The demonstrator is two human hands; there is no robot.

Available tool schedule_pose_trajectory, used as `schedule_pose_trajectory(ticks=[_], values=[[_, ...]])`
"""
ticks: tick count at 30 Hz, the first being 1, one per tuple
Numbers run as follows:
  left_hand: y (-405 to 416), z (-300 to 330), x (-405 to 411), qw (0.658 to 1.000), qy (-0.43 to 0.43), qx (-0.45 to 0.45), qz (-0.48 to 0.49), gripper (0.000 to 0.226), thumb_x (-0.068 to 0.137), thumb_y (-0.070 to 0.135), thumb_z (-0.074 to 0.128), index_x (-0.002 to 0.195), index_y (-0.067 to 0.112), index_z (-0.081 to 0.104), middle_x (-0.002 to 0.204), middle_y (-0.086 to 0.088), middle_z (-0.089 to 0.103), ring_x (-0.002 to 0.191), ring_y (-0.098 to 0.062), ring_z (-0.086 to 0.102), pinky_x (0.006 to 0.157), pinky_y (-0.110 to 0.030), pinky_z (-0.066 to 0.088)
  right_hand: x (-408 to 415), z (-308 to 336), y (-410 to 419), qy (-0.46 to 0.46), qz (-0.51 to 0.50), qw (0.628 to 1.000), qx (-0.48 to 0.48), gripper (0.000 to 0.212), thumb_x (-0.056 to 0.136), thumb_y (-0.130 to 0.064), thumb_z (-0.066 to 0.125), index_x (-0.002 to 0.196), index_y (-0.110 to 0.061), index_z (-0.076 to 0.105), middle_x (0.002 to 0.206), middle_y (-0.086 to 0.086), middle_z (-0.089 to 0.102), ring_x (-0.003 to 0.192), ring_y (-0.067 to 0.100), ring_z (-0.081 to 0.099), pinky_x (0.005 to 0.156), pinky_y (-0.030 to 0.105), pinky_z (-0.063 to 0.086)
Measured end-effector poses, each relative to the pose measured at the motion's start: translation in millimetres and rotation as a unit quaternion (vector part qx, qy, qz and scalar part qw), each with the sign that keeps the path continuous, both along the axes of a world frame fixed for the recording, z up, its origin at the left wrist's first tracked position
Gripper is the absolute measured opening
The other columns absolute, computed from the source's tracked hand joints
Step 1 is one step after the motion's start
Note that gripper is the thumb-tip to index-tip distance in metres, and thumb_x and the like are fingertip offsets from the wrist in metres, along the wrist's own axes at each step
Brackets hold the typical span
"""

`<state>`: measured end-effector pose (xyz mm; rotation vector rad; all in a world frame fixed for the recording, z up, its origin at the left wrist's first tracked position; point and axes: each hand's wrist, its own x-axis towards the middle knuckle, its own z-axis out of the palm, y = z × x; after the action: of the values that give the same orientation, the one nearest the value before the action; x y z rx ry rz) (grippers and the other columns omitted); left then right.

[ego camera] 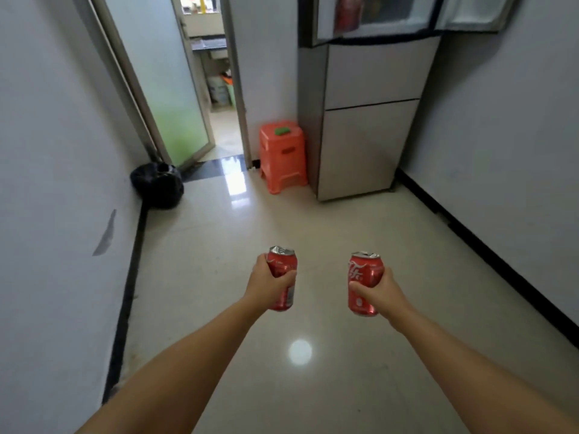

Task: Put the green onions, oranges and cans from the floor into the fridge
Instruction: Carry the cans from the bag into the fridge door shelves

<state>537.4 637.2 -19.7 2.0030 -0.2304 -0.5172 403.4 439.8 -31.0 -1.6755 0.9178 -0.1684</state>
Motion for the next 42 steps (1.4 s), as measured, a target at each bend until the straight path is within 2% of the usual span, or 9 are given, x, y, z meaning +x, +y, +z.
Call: schedule_pose_trajectory(ticks=[5, 8, 17, 19, 22, 28, 34, 39, 42], values=[[-143.6, 2.8, -40.1, 0.999, 0.029, -0.025, -0.036, 0.049, 0.080, 0.021, 0.071, 0.119, 0.014, 0.042, 0.113, -0.010, 0.059, 0.099, -0.027, 0.060, 0.086, -0.039, 0.050, -59.8, -0.3, -121.3, 0.008, -0.031, 0.999, -0.027, 0.058, 0.074, -0.015, 0.078, 0.119, -0.014, 0.042, 0.109, 0.005, 0.058, 0.098, 0.022, 0.058, 0.090, 0.036, 0.048], [-218.1, 14.5, -56.8, 0.997, 0.041, -0.047, -0.050, 0.050, 0.083, 0.021, 0.070, 0.123, 0.014, 0.041, 0.107, -0.006, 0.057, 0.091, -0.023, 0.059, 0.078, -0.035, 0.048, -81.3, 11.2, -186.8, 0.003, -0.042, 0.998, -0.049, 0.060, 0.073, -0.014, 0.078, 0.122, -0.011, 0.042, 0.110, 0.005, 0.058, 0.098, 0.021, 0.058, 0.090, 0.036, 0.048], [-383.8, 56.4, -30.5, 0.991, -0.026, -0.070, -0.109, 0.057, 0.081, 0.018, 0.072, 0.128, 0.010, 0.041, 0.114, -0.008, 0.057, 0.094, -0.020, 0.055, 0.082, -0.032, 0.044, -58.1, 52.3, -339.4, -0.034, -0.068, 0.992, -0.103, 0.067, 0.069, -0.015, 0.081, 0.125, -0.010, 0.044, 0.116, 0.006, 0.060, 0.102, 0.021, 0.061, 0.095, 0.040, 0.049], [-416.9, 61.9, -12.4, 0.990, -0.044, -0.075, -0.114, 0.059, 0.080, 0.019, 0.072, 0.129, 0.009, 0.041, 0.115, -0.007, 0.056, 0.096, -0.019, 0.054, 0.082, -0.032, 0.043, -36.3, 64.1, -369.5, -0.053, -0.064, 0.991, -0.108, 0.064, 0.074, -0.010, 0.078, 0.126, -0.008, 0.042, 0.112, 0.006, 0.056, 0.099, 0.019, 0.057, 0.091, 0.034, 0.046], [-472.1, 72.8, 26.1, 0.986, -0.070, -0.091, -0.121, 0.060, 0.080, 0.023, 0.073, 0.130, 0.010, 0.042, 0.118, -0.006, 0.056, 0.099, -0.018, 0.055, 0.084, -0.031, 0.043, 7.9, 81.6, -421.6, -0.066, -0.054, 0.988, -0.125, 0.064, 0.076, -0.012, 0.077, 0.127, -0.008, 0.039, 0.112, 0.005, 0.054, 0.099, 0.019, 0.054, 0.087, 0.030, 0.043], [-598.4, 118.9, 128.3, 0.976, -0.096, -0.136, -0.140, 0.058, 0.081, 0.020, 0.072, 0.128, 0.012, 0.041, 0.114, -0.004, 0.057, 0.096, -0.016, 0.056, 0.080, -0.029, 0.043, 109.4, 125.2, -535.1, -0.099, -0.054, 0.983, -0.143, 0.064, 0.074, -0.015, 0.079, 0.125, -0.016, 0.039, 0.121, 0.008, 0.058, 0.105, 0.022, 0.058, 0.093, 0.036, 0.048], [-696.8, 168.4, 216.5, 0.967, -0.121, -0.168, -0.146, 0.058, 0.081, 0.020, 0.072, 0.129, 0.013, 0.040, 0.117, -0.005, 0.056, 0.097, -0.016, 0.055, 0.081, -0.031, 0.043, 192.6, 170.8, -633.3, -0.120, -0.055, 0.979, -0.156, 0.067, 0.076, -0.017, 0.077, 0.129, -0.015, 0.036, 0.127, 0.011, 0.056, 0.108, 0.024, 0.057, 0.094, 0.038, 0.047], [-756.5, 203.8, 289.8, 0.959, -0.164, -0.186, -0.134, 0.061, 0.082, 0.024, 0.071, 0.132, 0.016, 0.037, 0.115, 0.001, 0.054, 0.101, -0.014, 0.054, 0.083, -0.031, 0.043, 280.1, 203.2, -704.1, -0.146, -0.019, 0.974, -0.170, 0.074, 0.079, -0.018, 0.075, 0.138, -0.015, 0.030, 0.136, 0.010, 0.050, 0.123, 0.028, 0.050, 0.101, 0.044, 0.042], [-792.1, 228.6, 342.1, 0.955, -0.195, -0.198, -0.101, 0.059, 0.082, 0.024, 0.071, 0.130, 0.017, 0.039, 0.109, 0.004, 0.054, 0.098, -0.012, 0.055, 0.082, -0.030, 0.042, 344.3, 227.1, -752.1, -0.170, 0.026, 0.966, -0.195, 0.076, 0.077, -0.019, 0.076, 0.138, -0.016, 0.031, 0.134, 0.009, 0.051, 0.120, 0.025, 0.052, 0.100, 0.042, 0.043]])
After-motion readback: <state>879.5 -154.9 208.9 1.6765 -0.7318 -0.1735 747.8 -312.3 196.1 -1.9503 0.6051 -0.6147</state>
